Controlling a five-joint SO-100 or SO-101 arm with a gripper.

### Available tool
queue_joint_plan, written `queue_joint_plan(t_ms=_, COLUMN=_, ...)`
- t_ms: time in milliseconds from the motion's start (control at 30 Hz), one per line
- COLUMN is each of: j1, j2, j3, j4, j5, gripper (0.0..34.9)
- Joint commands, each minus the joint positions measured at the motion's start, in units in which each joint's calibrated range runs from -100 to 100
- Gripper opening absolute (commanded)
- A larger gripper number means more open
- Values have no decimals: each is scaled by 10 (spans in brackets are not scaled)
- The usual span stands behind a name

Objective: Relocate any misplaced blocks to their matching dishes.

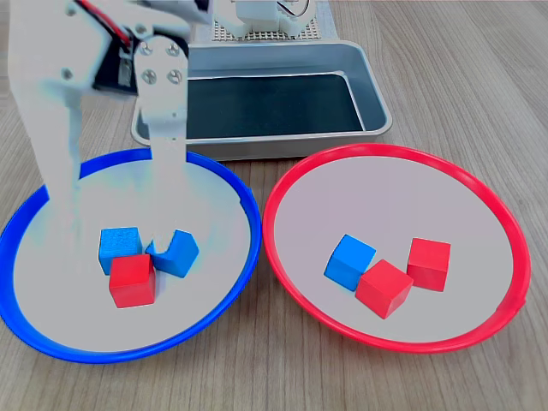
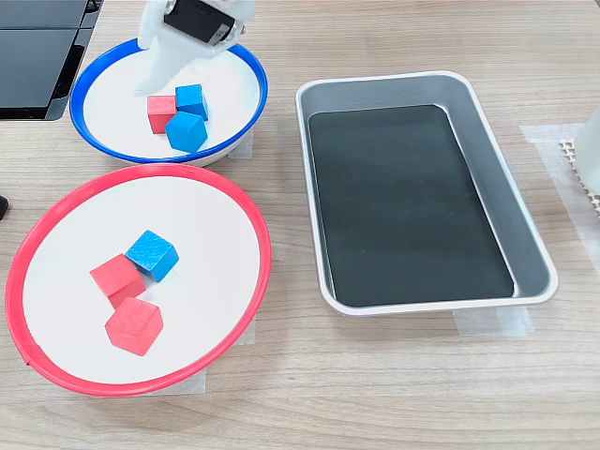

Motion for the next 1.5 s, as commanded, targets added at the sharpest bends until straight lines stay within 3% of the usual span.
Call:
queue_joint_plan(t_ms=0, j1=5, j2=15, j3=-37, j4=-19, j5=4, gripper=153)
queue_joint_plan(t_ms=733, j1=13, j2=64, j3=-17, j4=-36, j5=14, gripper=156)
queue_joint_plan(t_ms=1467, j1=9, j2=90, j3=-6, j4=-54, j5=-1, gripper=139)
